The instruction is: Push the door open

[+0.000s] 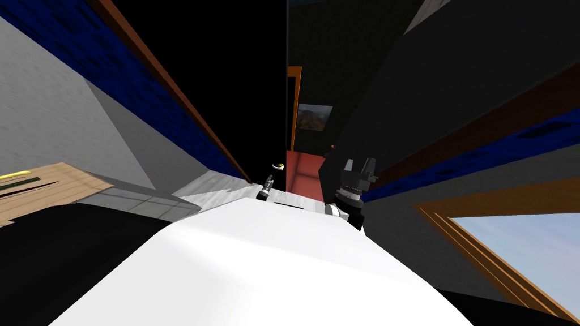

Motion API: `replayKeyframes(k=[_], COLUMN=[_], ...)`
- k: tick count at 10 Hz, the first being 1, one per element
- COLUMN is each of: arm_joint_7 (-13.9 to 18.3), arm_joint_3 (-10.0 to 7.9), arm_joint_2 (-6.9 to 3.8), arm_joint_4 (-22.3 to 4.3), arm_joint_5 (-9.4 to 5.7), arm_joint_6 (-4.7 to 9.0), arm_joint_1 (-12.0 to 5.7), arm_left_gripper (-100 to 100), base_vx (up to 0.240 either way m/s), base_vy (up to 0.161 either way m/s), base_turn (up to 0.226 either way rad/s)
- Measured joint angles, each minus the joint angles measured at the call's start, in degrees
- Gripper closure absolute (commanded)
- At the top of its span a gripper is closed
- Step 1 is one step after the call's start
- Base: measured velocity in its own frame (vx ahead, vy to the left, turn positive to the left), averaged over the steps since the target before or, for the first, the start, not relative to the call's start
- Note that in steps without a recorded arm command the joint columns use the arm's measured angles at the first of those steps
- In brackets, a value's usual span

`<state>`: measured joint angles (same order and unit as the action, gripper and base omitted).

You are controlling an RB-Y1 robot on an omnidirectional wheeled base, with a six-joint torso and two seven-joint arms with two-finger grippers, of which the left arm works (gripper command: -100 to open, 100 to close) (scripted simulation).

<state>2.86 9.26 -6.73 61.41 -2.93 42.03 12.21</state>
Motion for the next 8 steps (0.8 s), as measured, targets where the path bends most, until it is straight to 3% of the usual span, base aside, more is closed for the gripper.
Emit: replayKeyframes(k=[2, 8], arm_joint_7=[0.16, -0.31], arm_joint_3=[0.05, -1.07], arm_joint_2=[-0.06, 0.77], arm_joint_4=[-1.56, -4.13], arm_joint_5=[0.0, -0.18], arm_joint_6=[0.55, 0.58], arm_joint_1=[-0.48, -2.65], arm_left_gripper=[-100, -100], base_vx=[0.087, 0.195], base_vy=[0.003, -0.019], base_turn=[-0.014, -0.027])
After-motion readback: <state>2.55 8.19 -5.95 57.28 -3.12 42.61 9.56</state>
